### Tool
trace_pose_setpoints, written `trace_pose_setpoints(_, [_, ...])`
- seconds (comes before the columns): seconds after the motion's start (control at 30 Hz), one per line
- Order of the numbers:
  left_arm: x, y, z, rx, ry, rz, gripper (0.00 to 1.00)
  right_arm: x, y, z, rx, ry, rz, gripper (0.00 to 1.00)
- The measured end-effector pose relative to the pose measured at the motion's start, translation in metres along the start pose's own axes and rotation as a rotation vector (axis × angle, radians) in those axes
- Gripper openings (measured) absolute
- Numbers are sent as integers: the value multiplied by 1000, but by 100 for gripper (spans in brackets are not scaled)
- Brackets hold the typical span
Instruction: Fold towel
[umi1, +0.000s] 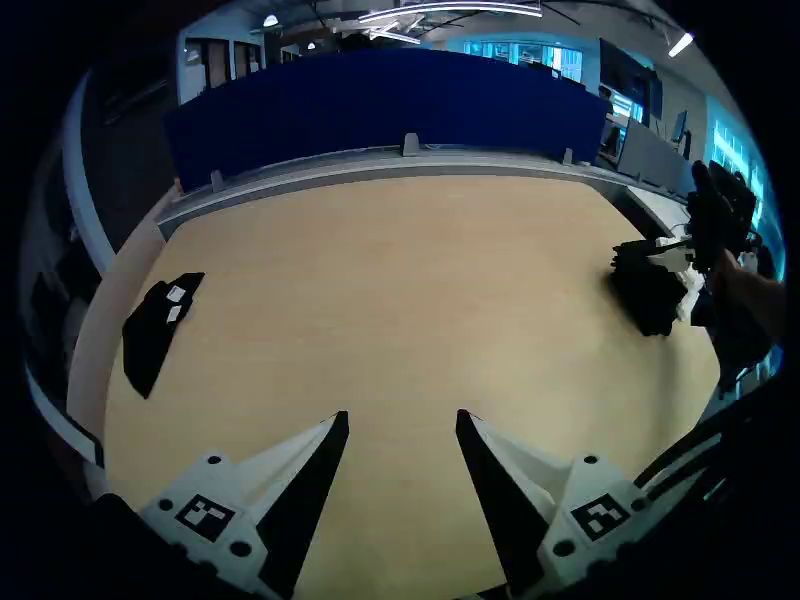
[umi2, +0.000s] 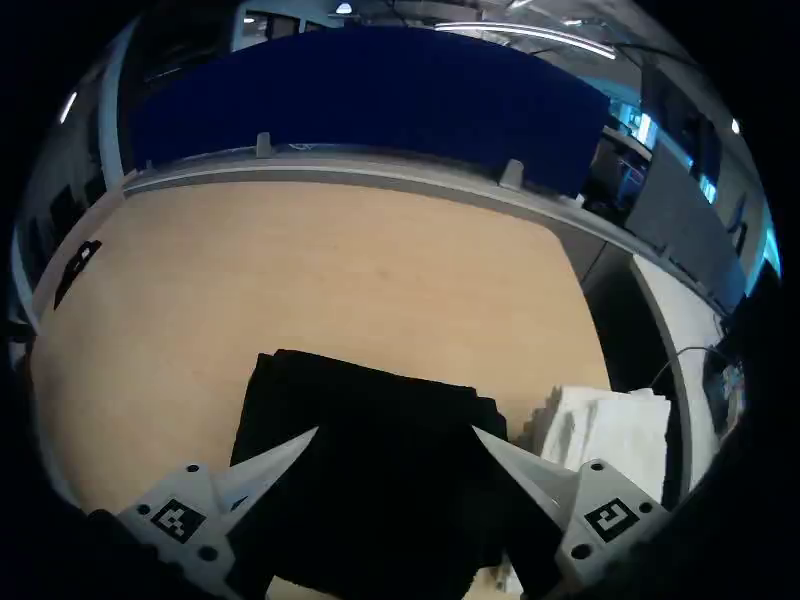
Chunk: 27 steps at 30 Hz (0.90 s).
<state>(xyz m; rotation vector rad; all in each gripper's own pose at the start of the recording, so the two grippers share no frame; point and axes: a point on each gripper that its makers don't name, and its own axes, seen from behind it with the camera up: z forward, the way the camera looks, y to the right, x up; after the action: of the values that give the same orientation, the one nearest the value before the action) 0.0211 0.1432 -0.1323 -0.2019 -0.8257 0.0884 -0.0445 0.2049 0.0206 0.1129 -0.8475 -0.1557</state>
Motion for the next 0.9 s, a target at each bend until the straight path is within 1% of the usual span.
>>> trace_pose_setpoints(0.17, [-2, -1, -1, 4, -2, 0, 79, -4, 3, 8, 3, -10, 16, 99])
trace_pose_setpoints(0.27, [-2, -2, -1, 7, -2, -2, 79, -4, 5, 9, 4, -9, 28, 99])
trace_pose_setpoints(0.47, [-1, -4, -1, 8, -1, -3, 79, -1, 3, 7, 3, -4, 17, 99])
trace_pose_setpoints(0.57, [0, -3, -1, 7, 0, -1, 79, 2, 0, 2, 4, 6, 6, 99])
trace_pose_setpoints(0.7, [3, -1, -2, 3, 3, 1, 79, 8, -3, -9, 1, 27, -7, 99])
trace_pose_setpoints(0.9, [6, 1, -3, -5, 8, -2, 79, 14, -7, -21, -3, 57, -10, 99])
